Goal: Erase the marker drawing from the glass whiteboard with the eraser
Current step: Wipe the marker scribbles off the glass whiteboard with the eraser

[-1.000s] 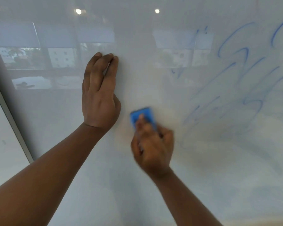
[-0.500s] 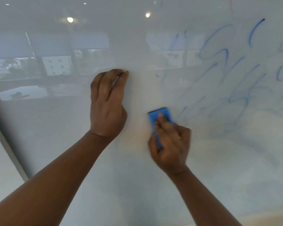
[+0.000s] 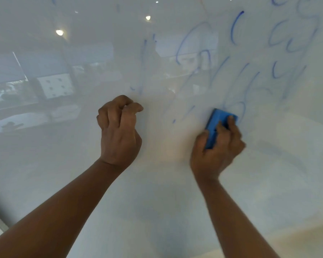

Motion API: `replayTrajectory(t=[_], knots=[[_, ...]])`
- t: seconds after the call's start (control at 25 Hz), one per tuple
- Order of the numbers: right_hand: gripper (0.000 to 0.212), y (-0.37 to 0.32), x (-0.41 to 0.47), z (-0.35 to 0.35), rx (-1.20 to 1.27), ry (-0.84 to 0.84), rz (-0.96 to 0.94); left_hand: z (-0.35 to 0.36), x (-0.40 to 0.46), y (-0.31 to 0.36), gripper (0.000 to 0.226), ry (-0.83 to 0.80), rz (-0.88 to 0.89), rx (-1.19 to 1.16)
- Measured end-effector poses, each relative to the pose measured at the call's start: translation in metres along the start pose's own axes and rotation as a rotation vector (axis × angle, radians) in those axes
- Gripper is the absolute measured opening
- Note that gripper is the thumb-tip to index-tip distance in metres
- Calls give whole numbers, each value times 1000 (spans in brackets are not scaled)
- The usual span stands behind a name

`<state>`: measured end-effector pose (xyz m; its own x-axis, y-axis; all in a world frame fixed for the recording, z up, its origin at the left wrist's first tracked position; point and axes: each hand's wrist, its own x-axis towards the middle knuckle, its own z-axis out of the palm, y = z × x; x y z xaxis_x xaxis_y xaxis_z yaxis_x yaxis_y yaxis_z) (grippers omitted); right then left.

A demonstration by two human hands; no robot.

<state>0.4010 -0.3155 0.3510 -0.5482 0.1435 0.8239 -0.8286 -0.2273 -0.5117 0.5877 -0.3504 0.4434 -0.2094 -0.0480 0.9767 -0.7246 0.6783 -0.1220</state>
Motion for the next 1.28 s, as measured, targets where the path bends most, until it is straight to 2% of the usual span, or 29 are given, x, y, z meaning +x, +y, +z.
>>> replayTrajectory(t=[0.04, 0.12, 0.2, 0.24, 0.32, 0.4, 0.48, 0.56, 0.6, 0.72, 0.76, 0.84, 0.92, 0.96, 1.08, 1.12, 1.2, 1.28], knots=[[29, -14, -16, 5, 13, -46, -43, 2, 2, 4, 63, -13, -2, -12], [29, -35, -55, 1, 83, -208, -295, 6, 6, 8, 62, -31, 16, -25], [29, -20, -40, -7, 93, -284, -387, 8, 9, 8, 63, -35, 37, -21], [30, -11, -15, -7, 80, -236, -360, 6, 10, 7, 64, -33, 45, -16], [31, -12, 42, 5, 60, -79, -169, 0, 14, 2, 64, -21, 63, 10], [36, -40, 59, 21, 68, -121, -177, -5, 23, -4, 61, -7, 91, 43], [36, -61, 35, 23, 117, -242, -392, -14, 40, -17, 57, 40, 62, 69], [35, -50, 40, 11, 125, -323, -549, -24, 61, -31, 59, 99, 18, 79], [35, -44, 56, 9, 106, -308, -556, -29, 70, -35, 60, 113, 13, 85], [37, -67, 91, 29, 117, -180, -230, -32, 80, -35, 63, 101, -40, 83], [39, -84, 83, 38, 126, -197, -240, -31, 79, -34, 63, 98, -63, 72], [40, -105, 53, 40, 170, -275, -479, -31, 78, -32, 60, 86, -50, 58], [39, -99, 69, 37, 185, -328, -657, -37, 82, -34, 55, 71, 9, 69], [39, -100, 90, 40, 174, -295, -647, -41, 86, -39, 53, 78, 18, 80], [40, -131, 127, 59, 160, -165, -372, -50, 107, -54, 52, 122, -46, 90], [41, -142, 121, 65, 163, -198, -414, -54, 114, -60, 52, 147, -76, 85], [43, -141, 104, 63, 195, -333, -715, -62, 125, -71, 52, 209, -129, 62], [44, -125, 136, 56, 184, -397, -930, -68, 129, -79, 50, 217, -118, 75]])
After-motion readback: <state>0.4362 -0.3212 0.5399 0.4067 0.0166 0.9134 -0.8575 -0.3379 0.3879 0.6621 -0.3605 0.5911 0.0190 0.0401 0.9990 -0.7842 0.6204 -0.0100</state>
